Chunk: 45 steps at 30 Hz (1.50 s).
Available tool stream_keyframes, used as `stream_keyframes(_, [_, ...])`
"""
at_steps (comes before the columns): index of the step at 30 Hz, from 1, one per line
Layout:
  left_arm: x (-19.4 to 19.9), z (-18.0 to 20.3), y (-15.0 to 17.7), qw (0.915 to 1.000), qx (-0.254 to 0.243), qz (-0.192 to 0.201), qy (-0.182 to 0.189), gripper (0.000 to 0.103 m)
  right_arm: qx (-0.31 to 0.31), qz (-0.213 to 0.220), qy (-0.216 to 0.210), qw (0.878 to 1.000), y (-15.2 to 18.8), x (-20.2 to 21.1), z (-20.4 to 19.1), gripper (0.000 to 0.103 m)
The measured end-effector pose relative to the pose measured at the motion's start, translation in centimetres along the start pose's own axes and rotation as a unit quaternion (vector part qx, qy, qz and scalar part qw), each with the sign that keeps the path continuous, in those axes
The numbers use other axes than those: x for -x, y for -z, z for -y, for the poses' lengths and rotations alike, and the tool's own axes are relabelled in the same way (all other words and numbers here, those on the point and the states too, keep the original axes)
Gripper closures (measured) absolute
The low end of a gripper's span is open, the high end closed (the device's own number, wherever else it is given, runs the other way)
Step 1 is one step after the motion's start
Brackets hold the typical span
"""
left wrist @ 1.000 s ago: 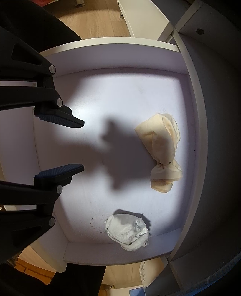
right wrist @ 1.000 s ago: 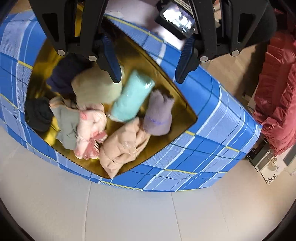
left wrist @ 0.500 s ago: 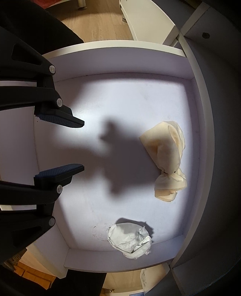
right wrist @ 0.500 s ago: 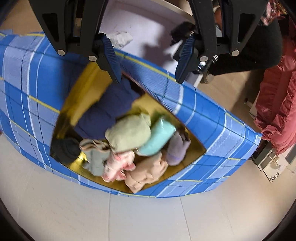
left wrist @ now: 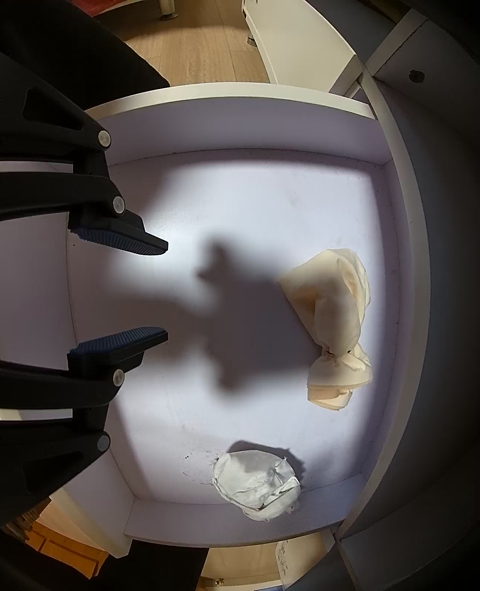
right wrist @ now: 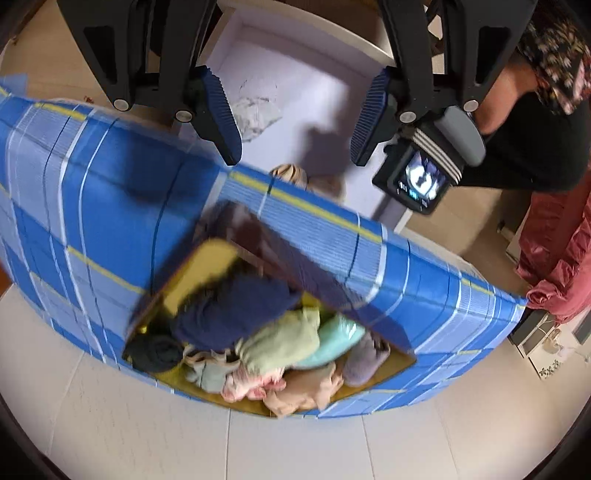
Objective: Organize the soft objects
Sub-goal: 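Move the right gripper back over the open drawer, then grasp the large white crumpled cloth with the right gripper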
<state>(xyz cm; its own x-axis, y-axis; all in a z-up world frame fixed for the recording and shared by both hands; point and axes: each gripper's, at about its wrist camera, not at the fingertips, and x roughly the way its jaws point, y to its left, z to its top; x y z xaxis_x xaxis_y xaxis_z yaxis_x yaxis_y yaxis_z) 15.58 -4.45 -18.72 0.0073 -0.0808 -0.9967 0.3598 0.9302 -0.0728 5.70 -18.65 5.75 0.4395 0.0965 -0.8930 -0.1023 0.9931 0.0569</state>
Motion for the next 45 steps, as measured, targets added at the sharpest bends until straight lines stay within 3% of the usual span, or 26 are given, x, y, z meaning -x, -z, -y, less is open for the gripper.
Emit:
stream_keyframes(8, [-0.8,0.3,-0.1,1.0000,-0.004,-0.007,-0.005,0.063,-0.042,-0.090,0.005,0.995,6.4,-7.1,2.3,0.040])
stream_keyframes(15, [-1.3,0.3,0.0,0.9999,-0.003,-0.012,-0.007,0.063,-0.129,-0.175,0.008,0.976,11.4,-13.0,7.0,0.040])
stream_keyframes(19, [-1.4,0.3,-0.1,0.9999,-0.004,-0.011,-0.004,0.063,-0.158,-0.174,-0.008,0.972,11.2,-14.4,7.7,0.029])
stream_keyframes(24, [-1.3,0.0,0.0,0.9999,0.003,-0.012,0.002,0.063,-0.172,-0.166,0.000,0.971,10.2,-17.0,7.6,0.026])
stream_keyframes(30, [-1.5,-0.8,0.1,0.9998,0.017,-0.011,0.005,0.063,-0.202,-0.146,0.042,0.968,8.5,-19.6,8.3,0.013])
stream_keyframes(32, [-1.5,-0.8,0.0,0.9998,0.017,-0.009,0.005,0.063,-0.206,-0.153,0.063,0.965,8.3,-20.6,8.7,0.012])
stream_keyframes(36, [-1.4,-0.4,-0.1,0.9999,0.011,-0.005,0.007,0.062,-0.208,-0.173,0.066,0.961,8.4,-22.5,9.2,0.012])
stream_keyframes(38, [-1.5,0.0,-0.2,0.9999,0.006,-0.006,0.008,0.062,-0.194,-0.172,0.063,0.964,8.6,-23.1,9.2,0.015])
stream_keyframes(40, [-1.5,0.2,-0.3,0.9999,0.004,-0.005,0.008,0.062,-0.183,-0.189,0.056,0.963,9.1,-23.7,9.2,0.036])
stream_keyframes(41, [-1.5,0.3,-0.4,1.0000,0.002,-0.003,0.008,0.062,-0.185,-0.196,0.046,0.962,9.4,-23.9,9.3,0.042])
stream_keyframes(45, [-1.7,1.1,-0.9,0.9999,-0.011,0.010,-0.001,0.062,-0.176,-0.229,0.012,0.957,11.1,-24.2,8.2,0.048])
